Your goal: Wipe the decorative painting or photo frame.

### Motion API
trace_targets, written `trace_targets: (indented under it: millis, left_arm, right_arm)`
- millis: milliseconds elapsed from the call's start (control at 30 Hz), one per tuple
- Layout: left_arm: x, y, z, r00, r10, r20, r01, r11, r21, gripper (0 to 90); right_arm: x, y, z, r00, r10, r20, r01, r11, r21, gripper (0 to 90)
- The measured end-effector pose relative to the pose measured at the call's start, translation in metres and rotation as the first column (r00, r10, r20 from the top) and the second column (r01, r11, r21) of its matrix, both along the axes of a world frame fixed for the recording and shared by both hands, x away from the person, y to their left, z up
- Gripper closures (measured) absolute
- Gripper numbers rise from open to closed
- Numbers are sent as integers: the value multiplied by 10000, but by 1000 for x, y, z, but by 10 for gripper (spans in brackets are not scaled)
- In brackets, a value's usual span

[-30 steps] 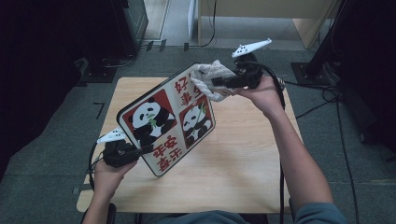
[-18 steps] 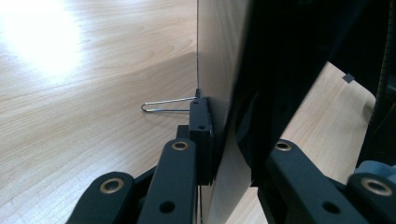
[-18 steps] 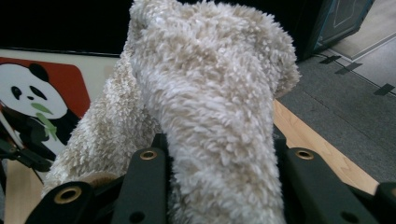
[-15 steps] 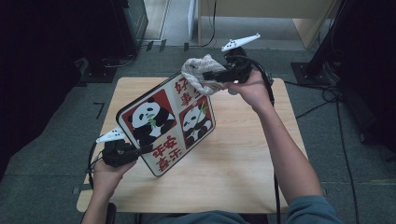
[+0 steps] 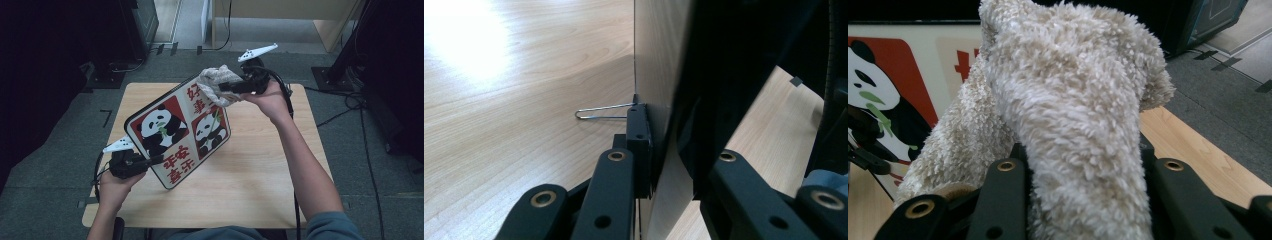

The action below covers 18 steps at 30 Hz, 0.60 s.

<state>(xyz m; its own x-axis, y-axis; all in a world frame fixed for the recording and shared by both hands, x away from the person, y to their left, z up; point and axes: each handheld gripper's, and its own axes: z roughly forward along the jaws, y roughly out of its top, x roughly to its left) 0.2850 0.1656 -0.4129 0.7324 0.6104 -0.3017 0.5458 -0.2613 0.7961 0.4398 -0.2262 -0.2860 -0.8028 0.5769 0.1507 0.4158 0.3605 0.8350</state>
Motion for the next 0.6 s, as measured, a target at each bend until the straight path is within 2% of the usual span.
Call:
trace_targets:
  millis: [167, 400, 600]
  left_arm:
    - [1, 0, 0, 10000, -79, 10, 79, 10000, 46, 802]
    - [2, 1, 1, 9999, -115, -23, 115, 9999, 92, 803]
    - [2, 1, 1, 9999, -90, -68, 90, 9999, 104, 805]
  right_arm:
    - [-1, -2, -8, 9999, -43, 148, 42, 9999, 110, 645]
    - [-2, -5, -21, 10000, -17, 98, 12, 9983, 583, 645]
    - [-2, -11, -32, 10000, 75, -25, -73, 9976, 687, 645]
